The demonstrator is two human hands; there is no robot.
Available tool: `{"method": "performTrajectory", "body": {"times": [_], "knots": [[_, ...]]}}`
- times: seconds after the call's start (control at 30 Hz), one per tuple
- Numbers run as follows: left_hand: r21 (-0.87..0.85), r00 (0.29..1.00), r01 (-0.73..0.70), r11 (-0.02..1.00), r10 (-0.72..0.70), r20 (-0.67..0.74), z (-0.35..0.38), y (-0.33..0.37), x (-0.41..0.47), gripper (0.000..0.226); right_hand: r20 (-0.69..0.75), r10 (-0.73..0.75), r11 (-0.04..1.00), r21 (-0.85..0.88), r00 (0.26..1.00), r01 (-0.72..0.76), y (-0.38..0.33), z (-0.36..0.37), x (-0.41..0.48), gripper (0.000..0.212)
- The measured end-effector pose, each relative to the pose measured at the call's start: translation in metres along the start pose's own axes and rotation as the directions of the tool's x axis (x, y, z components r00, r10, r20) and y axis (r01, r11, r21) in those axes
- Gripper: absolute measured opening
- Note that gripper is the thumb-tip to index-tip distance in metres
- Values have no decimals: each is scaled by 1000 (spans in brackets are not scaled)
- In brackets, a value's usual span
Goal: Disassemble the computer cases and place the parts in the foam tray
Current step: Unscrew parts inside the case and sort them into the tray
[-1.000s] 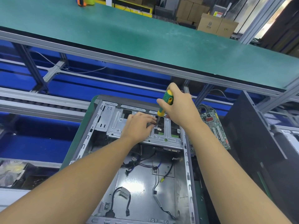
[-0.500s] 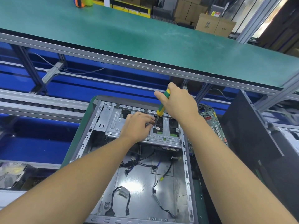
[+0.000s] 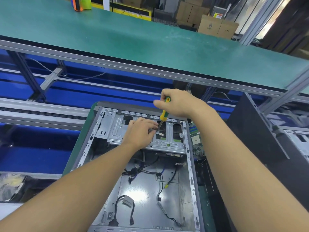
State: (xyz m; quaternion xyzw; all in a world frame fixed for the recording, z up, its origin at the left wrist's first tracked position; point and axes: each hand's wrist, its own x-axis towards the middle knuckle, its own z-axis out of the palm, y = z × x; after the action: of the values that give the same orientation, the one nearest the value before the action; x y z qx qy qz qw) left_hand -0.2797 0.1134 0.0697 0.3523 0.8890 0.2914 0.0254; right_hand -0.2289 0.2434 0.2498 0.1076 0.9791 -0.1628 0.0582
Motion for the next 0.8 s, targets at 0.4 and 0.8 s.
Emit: {"method": "performTrajectory", "body": {"times": [0.4,0.8], "knots": [[1,1000,-3,1000,3,-30,4,0,1,21,-40,96,980,178,995,-88,-17,17,-9,21],[30,999,-7,1000,7,-31,5,-1,0,17,-9,111,978,178,994,-107,-13,8,-10,26]]}}
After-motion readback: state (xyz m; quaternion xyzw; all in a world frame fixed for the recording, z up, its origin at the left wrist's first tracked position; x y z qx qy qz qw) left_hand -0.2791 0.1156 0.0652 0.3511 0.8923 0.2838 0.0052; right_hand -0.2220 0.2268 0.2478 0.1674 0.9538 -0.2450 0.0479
